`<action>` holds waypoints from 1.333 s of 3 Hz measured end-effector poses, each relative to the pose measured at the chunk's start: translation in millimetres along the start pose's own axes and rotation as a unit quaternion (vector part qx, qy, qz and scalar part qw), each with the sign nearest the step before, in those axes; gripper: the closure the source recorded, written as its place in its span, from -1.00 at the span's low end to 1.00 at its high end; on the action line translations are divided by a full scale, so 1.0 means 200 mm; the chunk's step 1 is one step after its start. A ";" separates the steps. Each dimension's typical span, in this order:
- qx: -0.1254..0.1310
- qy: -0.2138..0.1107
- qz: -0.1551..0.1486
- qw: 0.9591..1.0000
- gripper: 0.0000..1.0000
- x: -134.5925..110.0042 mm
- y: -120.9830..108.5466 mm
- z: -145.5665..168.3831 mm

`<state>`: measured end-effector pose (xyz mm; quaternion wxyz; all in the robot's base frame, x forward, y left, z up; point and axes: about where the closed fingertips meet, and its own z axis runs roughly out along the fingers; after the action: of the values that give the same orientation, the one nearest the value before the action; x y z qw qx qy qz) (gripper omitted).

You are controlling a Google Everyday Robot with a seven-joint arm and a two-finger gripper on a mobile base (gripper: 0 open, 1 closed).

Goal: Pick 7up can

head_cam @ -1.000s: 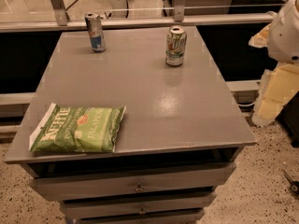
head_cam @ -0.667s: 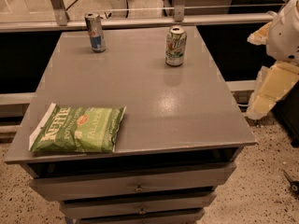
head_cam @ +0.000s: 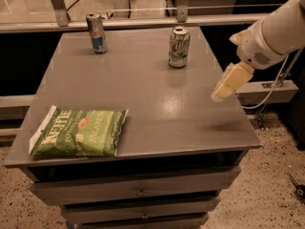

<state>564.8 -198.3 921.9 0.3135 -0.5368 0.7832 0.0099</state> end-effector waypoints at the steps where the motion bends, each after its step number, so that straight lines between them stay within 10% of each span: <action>1: 0.024 -0.048 0.027 0.998 -1.00 -0.09 -0.15 0.20; 3: 0.026 -0.157 0.123 0.980 -1.00 -0.23 -0.41 0.51; 4: 0.008 -0.240 0.172 0.955 -1.00 -0.31 -0.48 0.65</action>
Offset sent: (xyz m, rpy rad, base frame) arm 0.1557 0.0325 -0.0393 0.3997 -0.1236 -0.1596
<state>722.5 -140.9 879.3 0.4900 -0.3729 0.7657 0.1860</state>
